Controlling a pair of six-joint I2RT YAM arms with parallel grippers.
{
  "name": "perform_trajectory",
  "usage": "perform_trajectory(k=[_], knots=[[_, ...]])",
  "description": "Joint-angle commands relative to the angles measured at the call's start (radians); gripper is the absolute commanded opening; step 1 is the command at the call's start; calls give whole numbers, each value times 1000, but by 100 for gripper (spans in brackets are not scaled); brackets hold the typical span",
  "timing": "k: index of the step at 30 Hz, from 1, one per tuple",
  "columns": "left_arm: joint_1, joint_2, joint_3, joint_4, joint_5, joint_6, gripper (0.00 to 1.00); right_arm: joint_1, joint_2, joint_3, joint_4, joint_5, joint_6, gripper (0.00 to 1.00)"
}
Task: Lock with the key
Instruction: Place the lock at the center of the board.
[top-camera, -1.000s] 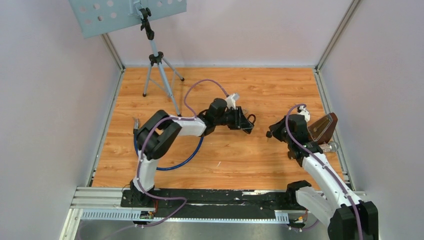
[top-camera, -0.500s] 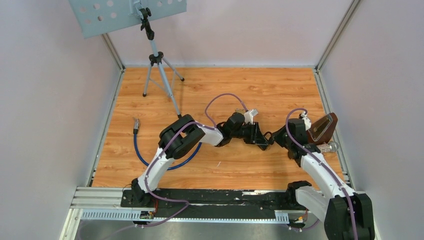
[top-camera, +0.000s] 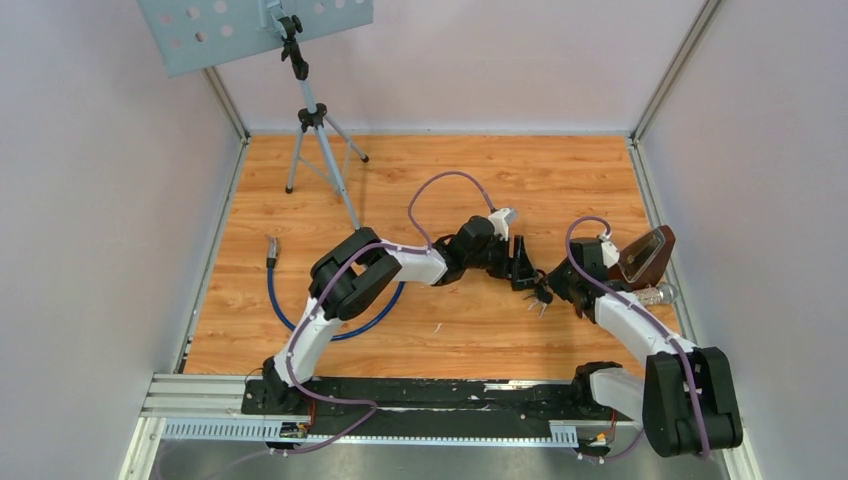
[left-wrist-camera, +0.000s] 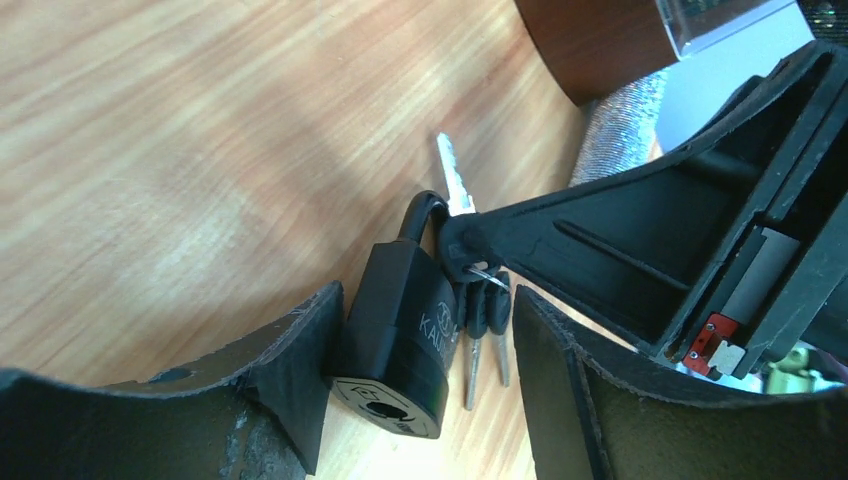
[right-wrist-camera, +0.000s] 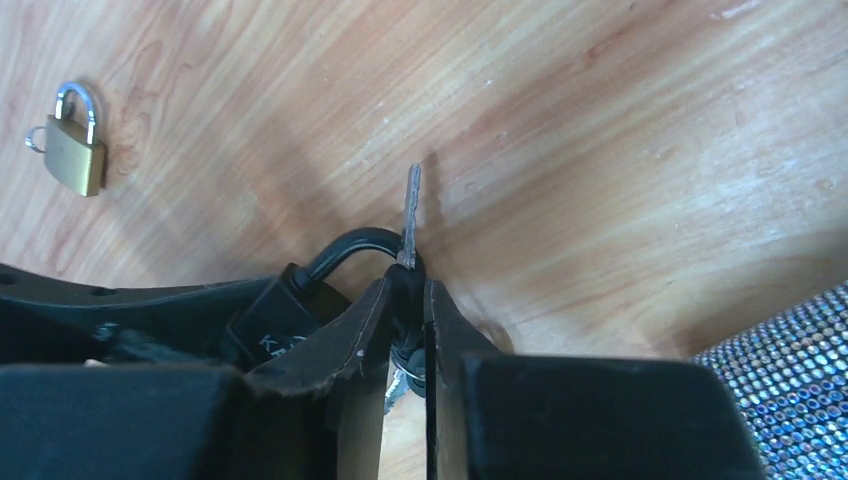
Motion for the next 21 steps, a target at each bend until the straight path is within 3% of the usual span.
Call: perform_trajectory(k=[1,11,13,16,21], knots=[[-1,-99,16,-106,-117,127,71,1,7,1,-13,-2,24,20],[-1,-312,-59,-222,-314,264,78,1,-127,61,-91,50,-17,55],[-1,-368,-80,-254,-351,297,84,0,-149,73,-97,58,-38,61],[0,-482,-124,-285,-427,344,96,2,-174,93,-99,22,-62,63],[-1,-680,-243,-368,-596,395,100,111,-166,141,-89,-28,-45,62]])
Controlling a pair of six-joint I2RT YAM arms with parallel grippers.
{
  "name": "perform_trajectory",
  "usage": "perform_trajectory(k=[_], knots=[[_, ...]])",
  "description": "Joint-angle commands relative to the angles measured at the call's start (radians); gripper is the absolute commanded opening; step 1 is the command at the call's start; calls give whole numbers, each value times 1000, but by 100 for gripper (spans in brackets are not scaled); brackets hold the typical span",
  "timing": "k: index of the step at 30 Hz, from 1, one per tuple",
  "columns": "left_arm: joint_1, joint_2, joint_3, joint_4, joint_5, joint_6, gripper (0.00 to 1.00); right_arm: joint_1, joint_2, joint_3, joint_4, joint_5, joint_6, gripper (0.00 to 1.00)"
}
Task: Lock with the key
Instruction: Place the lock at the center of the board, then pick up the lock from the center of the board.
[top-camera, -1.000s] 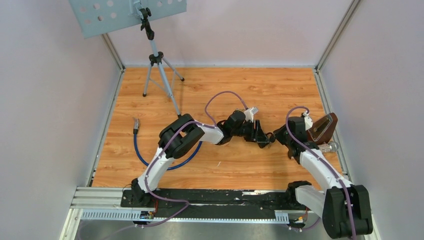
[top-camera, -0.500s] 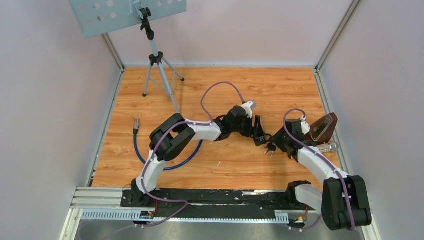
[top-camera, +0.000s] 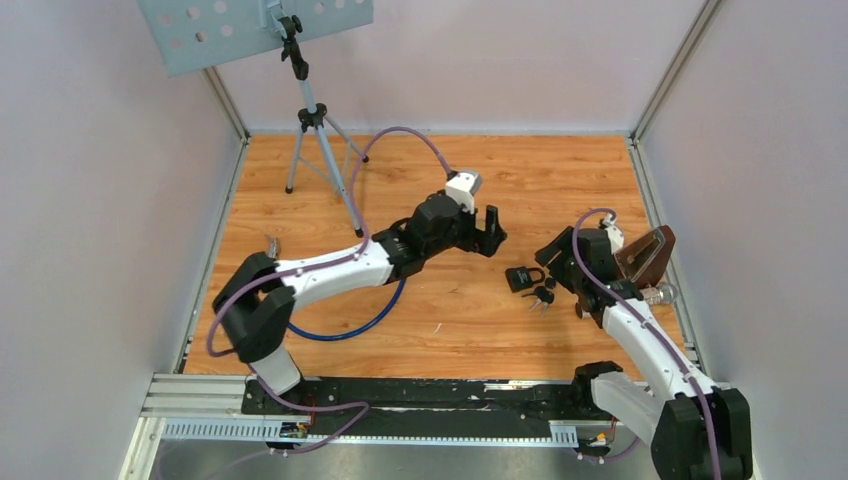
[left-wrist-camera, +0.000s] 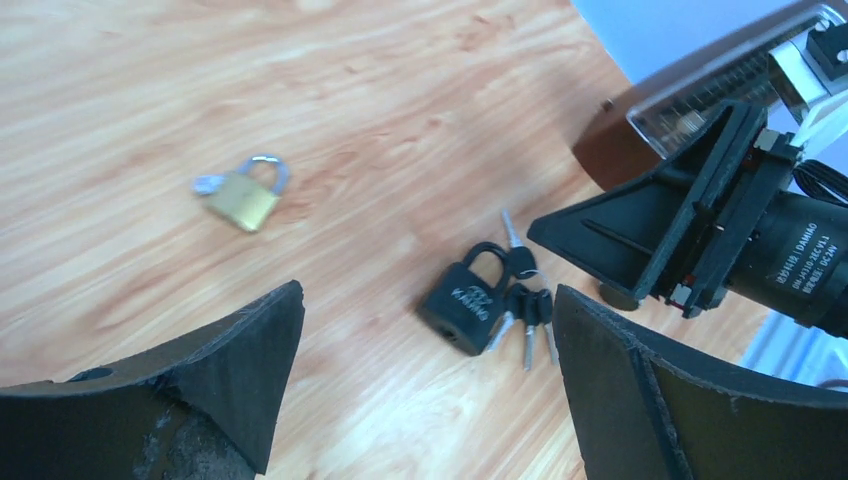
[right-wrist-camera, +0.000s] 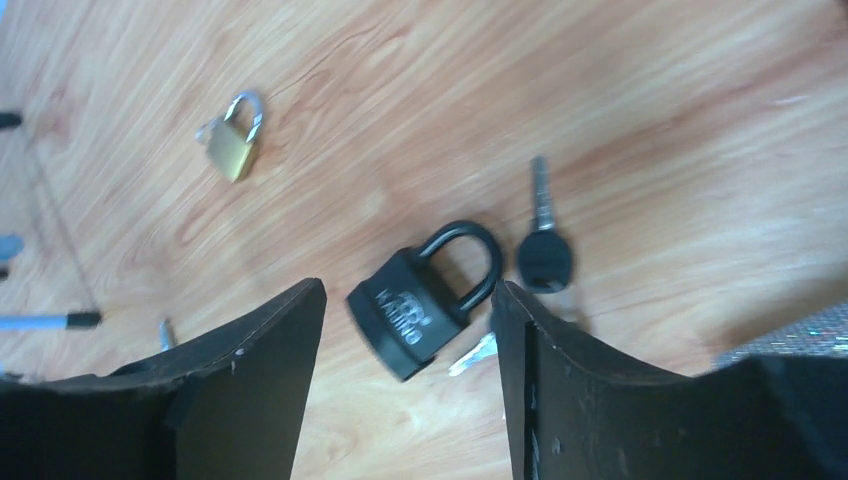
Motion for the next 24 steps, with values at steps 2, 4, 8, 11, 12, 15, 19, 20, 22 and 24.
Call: perform_trajectory(k=[2,4,8,11,12,15,19,20,22,24], knots=[[0,-236,-105,-136,-251,103,100,175,16,87,19,-15,21,61],[0,-361,-133,-206,-338,112,100,279,57,119,26,38,56,60],[1,-526,-153,-381,-497,100,100,459,230,231,22,156,117,47],[1,-636,-164,-500,-569,95,100,577,427,376,-42,233,141,44],[0,-692,-168,-520,-601,92,100,618,491,425,-56,259,146,44],[0,-801,-187,-625,-711,68,100,710,697,580,-79,297,153,44],[0,-952,-200,-724,-786,63,100,786,923,834,-172,337,157,46],[0,-993,-202,-750,-791,67,100,800,971,888,-202,352,155,46],[0,-1049,-208,-779,-804,70,100,822,1050,967,-249,392,153,46],[0,-1094,-221,-790,-812,74,100,837,1106,1022,-288,419,158,46]])
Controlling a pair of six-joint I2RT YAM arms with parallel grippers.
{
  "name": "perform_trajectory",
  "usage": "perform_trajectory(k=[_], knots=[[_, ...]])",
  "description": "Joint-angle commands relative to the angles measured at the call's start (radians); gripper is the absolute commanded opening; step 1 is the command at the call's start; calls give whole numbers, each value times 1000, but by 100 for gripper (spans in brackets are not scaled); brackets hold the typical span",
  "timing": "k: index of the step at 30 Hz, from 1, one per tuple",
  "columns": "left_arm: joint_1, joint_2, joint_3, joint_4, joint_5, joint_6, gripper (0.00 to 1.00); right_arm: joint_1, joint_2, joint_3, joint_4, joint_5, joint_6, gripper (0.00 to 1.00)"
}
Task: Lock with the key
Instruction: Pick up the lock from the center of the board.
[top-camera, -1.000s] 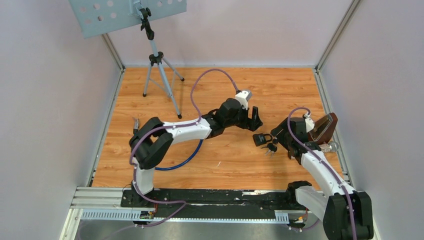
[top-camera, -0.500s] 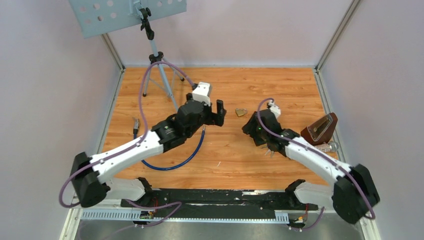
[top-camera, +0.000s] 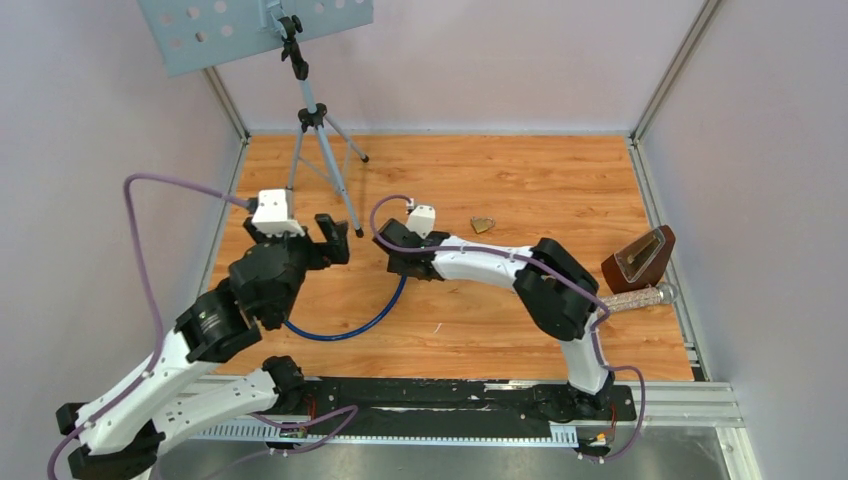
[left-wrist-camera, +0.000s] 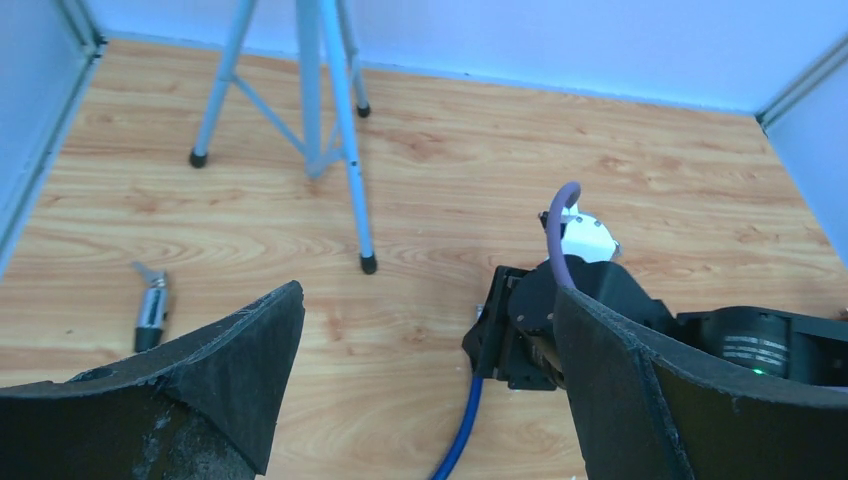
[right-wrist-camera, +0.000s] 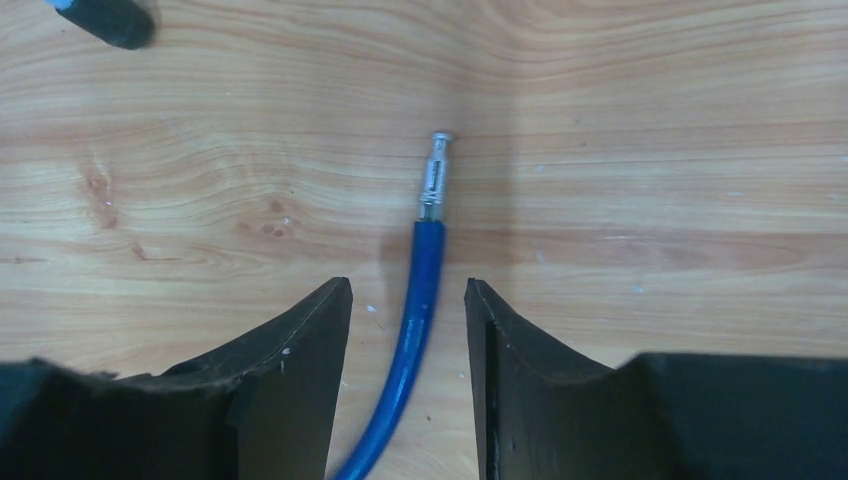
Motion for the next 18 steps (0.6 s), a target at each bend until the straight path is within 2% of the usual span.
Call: perform_trajectory(k=[1,7,10,13,18], knots=[[-1,-99,-29,-89,-89,-7,100,34,104,143,-147,126,24,45],[-1,-139,-59,-95,-109,-3,100,76,208,252,-273,228,27,45],[0,-136,-59,-95,-121,5,100,87,257,306,-308,245,10,42],[0,-134,-59,-96,-123,10,100,87,288,328,-321,241,-2,31],[-1,-138,-59,-108,-127,11,100,75,265,296,-329,257,31,0]])
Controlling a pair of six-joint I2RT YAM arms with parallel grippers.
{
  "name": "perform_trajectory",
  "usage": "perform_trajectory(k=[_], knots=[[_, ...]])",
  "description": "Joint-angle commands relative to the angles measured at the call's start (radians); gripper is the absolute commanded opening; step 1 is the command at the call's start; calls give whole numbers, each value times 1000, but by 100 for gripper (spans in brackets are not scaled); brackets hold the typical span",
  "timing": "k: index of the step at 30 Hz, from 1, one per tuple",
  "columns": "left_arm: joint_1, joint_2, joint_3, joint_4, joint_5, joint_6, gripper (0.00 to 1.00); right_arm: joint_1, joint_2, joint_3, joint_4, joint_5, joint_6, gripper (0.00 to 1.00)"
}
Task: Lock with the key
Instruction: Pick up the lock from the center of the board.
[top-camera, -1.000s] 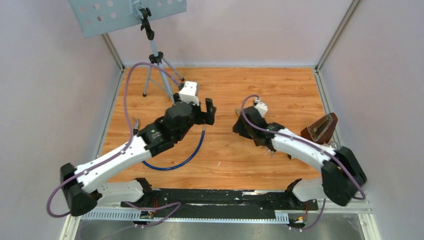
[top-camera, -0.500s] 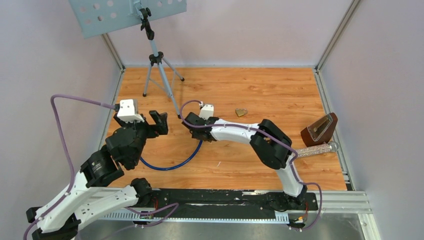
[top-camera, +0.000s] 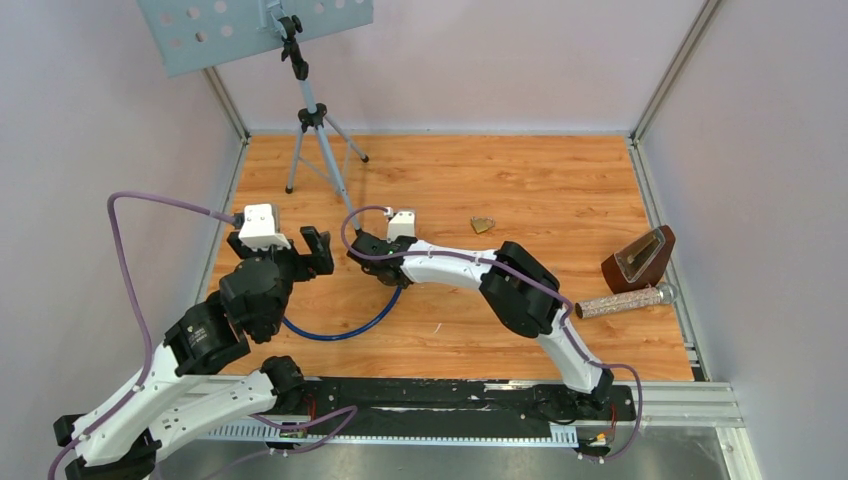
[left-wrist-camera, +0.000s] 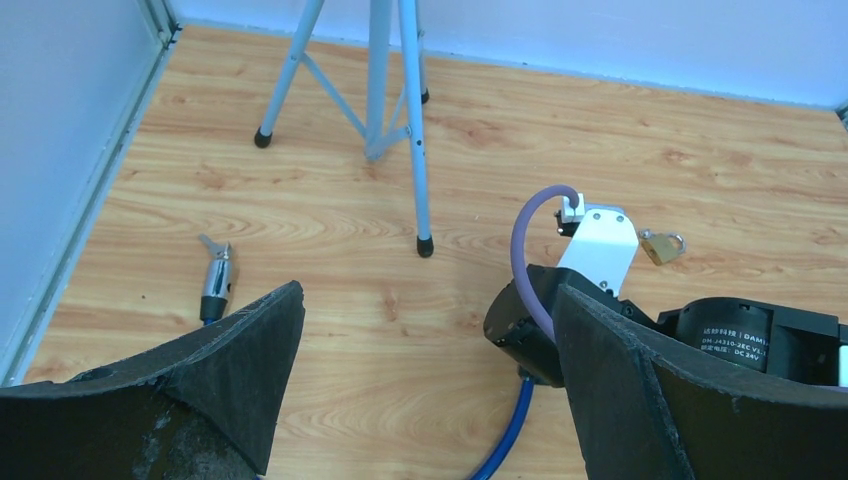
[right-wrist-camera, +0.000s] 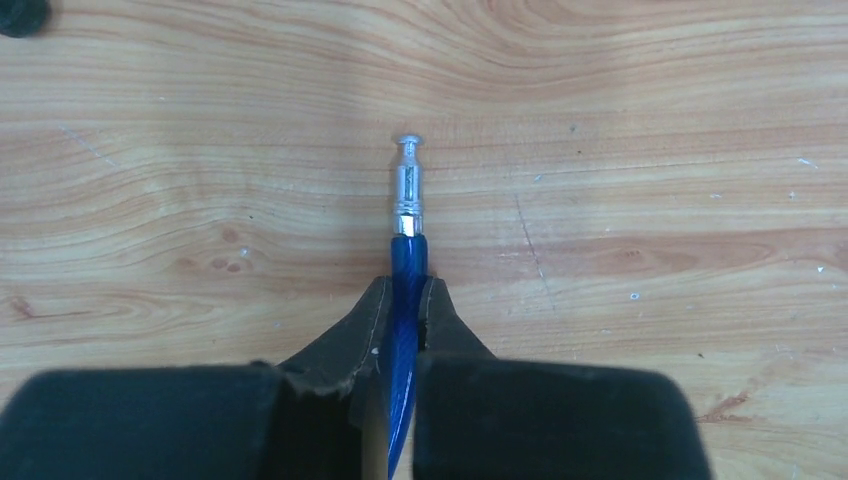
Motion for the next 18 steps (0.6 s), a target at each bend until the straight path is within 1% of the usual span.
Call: perform_trajectory(k=[1,6,8,11,15,18], knots=[[-1,-1,2,-2,-28,3,100,-16,-11,-28,-62,42,37,0],[-1,-1,-8,-9,2,-31,100,-46,-149,-122,-63,121,59,0],[-1,-5,-21,-11,22,-64,100,-64,-225,-164,-62,154,42,0],[-1,-18,-77,20,52,-101,100,-92,-326,-246,-54,193,9,0],[-1,-9,-144,30,66,-186,100,-124,-467,-376,0,210,-67,0],[0,39,-173,-18,53,-292,100,-147,-570,-475,41,192,-117,0]])
